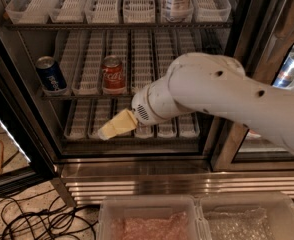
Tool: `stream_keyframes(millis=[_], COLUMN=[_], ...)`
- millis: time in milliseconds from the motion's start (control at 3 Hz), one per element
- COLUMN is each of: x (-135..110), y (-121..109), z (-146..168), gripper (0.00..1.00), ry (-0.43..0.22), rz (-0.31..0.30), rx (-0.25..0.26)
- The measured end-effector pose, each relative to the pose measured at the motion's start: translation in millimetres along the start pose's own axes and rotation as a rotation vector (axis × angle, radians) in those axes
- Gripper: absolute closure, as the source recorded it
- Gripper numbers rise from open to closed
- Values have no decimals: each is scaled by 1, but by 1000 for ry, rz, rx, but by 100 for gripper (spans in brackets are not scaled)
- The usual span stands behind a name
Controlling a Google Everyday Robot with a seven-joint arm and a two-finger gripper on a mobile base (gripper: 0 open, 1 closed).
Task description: Pick pepsi can from middle shelf of fridge
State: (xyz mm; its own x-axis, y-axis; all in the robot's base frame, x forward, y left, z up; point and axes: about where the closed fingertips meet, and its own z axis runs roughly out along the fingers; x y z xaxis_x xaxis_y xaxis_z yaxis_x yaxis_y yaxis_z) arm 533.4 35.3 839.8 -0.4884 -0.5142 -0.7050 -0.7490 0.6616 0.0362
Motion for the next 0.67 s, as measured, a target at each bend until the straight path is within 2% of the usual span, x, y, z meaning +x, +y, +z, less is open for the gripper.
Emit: stream_keyframes(millis=[667], x=[-56], y=[39], z=[58], gripper=[0], ry=[-161], rz=[56], rx=[3])
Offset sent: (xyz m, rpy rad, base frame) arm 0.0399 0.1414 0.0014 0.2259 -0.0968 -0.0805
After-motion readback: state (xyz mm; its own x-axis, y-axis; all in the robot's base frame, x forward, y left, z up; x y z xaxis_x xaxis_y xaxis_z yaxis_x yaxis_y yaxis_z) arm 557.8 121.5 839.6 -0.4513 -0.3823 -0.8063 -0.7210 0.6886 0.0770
